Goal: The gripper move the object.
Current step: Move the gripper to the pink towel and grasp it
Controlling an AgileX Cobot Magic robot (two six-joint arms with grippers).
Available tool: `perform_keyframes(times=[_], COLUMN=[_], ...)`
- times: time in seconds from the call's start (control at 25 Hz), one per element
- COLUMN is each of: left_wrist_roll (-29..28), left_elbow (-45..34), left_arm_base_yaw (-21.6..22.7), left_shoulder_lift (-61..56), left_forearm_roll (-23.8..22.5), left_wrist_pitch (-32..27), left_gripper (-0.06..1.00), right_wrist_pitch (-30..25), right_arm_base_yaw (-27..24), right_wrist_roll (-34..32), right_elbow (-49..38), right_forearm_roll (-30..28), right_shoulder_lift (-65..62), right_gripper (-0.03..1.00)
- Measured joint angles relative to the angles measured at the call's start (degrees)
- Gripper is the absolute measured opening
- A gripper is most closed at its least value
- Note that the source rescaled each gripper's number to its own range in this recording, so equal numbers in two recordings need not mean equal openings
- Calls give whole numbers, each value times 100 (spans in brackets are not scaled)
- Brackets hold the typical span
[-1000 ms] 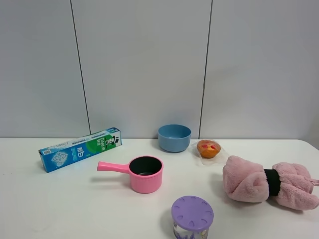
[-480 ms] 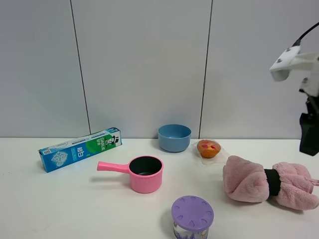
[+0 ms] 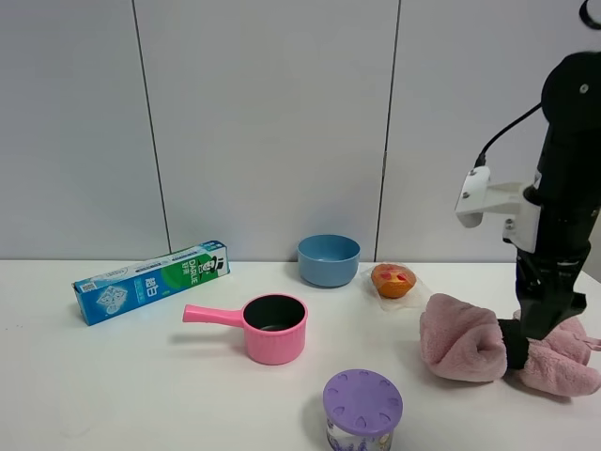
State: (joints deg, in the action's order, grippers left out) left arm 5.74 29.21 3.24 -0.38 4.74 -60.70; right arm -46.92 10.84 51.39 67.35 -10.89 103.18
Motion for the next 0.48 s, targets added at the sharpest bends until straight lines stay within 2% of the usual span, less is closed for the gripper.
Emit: perform_keyframes(times=[0.24, 0.48], left_wrist_roll=[0, 0], left_elbow=[0, 0], left_arm_base_yaw=[0, 0], left_shoulder_lift=[0, 0], left_forearm_roll=[0, 0], left_wrist_pitch=[0, 0], left_gripper=[100, 100], right_wrist_pitch=[412, 706], right_arm_base_yaw=[67, 154], right_wrist_roll=[392, 453], right_elbow=[6, 6], right_forearm_roll=[-38, -51], right_shoulder_lift=[707, 1160], right_gripper=[94, 91])
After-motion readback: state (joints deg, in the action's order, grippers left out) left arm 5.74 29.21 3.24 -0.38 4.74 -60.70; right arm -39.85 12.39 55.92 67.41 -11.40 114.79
